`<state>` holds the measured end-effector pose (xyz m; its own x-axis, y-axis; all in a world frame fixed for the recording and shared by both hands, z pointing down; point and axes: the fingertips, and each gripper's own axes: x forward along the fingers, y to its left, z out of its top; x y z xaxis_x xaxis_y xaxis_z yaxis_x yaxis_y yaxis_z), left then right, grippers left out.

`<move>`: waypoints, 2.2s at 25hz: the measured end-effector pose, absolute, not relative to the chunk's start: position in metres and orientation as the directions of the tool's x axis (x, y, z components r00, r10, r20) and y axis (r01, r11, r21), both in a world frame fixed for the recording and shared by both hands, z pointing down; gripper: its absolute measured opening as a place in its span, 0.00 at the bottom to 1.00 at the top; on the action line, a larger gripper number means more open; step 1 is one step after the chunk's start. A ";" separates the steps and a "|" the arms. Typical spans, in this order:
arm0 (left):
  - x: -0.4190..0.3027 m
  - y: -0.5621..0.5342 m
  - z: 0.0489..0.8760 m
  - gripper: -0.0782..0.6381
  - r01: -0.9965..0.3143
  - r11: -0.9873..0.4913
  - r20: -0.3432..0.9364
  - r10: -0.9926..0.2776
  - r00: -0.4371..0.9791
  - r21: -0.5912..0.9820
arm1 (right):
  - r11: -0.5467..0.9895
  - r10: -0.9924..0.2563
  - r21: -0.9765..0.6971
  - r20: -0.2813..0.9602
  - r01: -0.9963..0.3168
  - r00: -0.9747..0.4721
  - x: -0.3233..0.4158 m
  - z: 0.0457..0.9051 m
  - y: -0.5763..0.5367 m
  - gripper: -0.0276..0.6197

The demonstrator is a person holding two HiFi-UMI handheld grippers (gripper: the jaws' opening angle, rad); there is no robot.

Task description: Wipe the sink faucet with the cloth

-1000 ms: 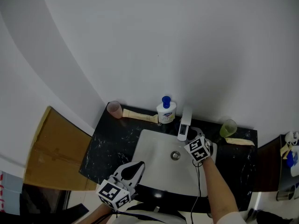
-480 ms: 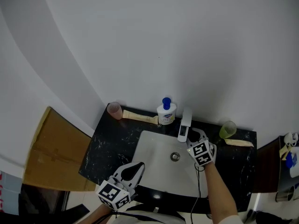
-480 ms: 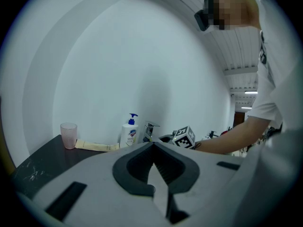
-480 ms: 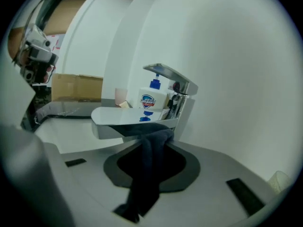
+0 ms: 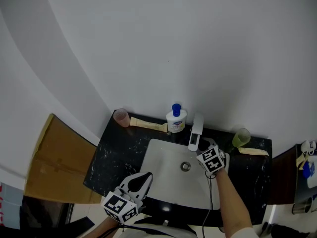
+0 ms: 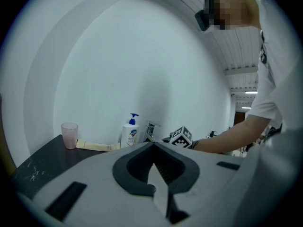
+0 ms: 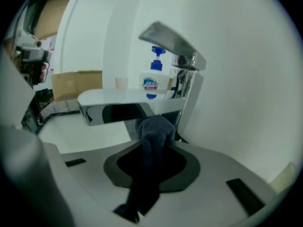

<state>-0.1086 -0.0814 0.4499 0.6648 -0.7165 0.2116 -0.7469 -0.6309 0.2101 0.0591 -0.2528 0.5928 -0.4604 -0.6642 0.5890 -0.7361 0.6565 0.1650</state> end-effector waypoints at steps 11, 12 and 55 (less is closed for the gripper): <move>-0.107 -0.083 0.450 0.11 -0.745 -0.633 0.212 -0.715 0.667 0.210 | 0.609 -0.741 0.255 0.521 -0.751 -0.424 0.065 0.582 -0.264 0.16; -0.106 -0.084 0.450 0.11 -0.745 -0.633 0.210 -0.715 0.667 0.211 | 0.620 -0.717 0.235 0.558 -0.749 -0.418 0.064 0.592 -0.263 0.16; -0.083 -0.069 0.417 0.11 -0.665 -0.716 0.108 -0.659 0.744 0.214 | 0.527 -0.778 0.008 0.407 -0.850 -0.478 0.078 0.514 -0.110 0.16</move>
<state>-0.0834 -0.0693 0.4174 0.7442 -0.6591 0.1084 -0.6649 -0.7156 0.2141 0.0778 -0.1104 0.5142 -0.4783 -0.7779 0.4075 -0.8499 0.5268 0.0080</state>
